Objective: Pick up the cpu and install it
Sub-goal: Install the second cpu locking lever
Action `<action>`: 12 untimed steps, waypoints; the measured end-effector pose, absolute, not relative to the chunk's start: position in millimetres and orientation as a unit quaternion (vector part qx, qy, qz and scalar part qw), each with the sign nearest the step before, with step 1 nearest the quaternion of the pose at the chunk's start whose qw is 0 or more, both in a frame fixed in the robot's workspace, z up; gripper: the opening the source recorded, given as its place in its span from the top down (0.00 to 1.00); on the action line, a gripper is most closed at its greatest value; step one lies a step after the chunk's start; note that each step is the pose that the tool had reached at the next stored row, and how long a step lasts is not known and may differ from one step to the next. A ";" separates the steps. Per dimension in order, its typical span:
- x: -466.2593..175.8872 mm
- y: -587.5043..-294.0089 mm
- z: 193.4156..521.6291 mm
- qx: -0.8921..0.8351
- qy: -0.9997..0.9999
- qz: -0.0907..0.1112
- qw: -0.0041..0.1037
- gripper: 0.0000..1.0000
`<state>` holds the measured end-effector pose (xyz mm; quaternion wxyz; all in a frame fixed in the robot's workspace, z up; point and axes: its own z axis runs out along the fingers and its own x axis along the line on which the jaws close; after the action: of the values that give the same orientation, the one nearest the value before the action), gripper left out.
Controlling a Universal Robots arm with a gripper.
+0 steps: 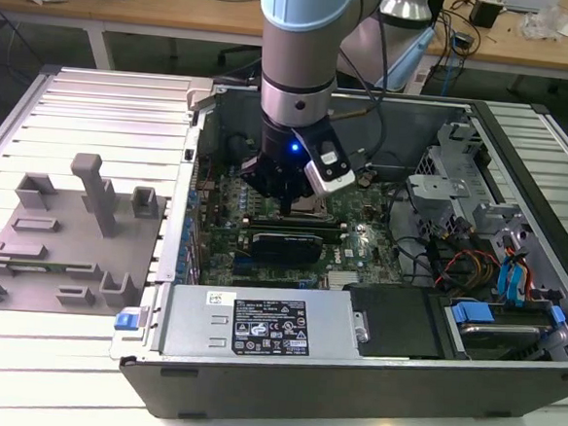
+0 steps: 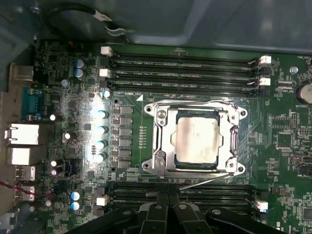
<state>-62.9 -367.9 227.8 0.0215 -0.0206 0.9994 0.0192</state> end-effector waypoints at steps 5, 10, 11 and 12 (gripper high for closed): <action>-65.9 -375.5 223.9 -0.024 0.999 0.039 0.022 0.89; -67.7 -382.1 219.1 -0.025 0.997 0.063 0.022 0.89; -68.6 -383.3 218.1 -0.025 0.997 0.067 0.022 0.89; -69.4 -384.2 217.2 -0.026 0.997 0.069 0.022 0.89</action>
<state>-69.4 -384.2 217.2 0.0224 -0.0255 0.9971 0.0685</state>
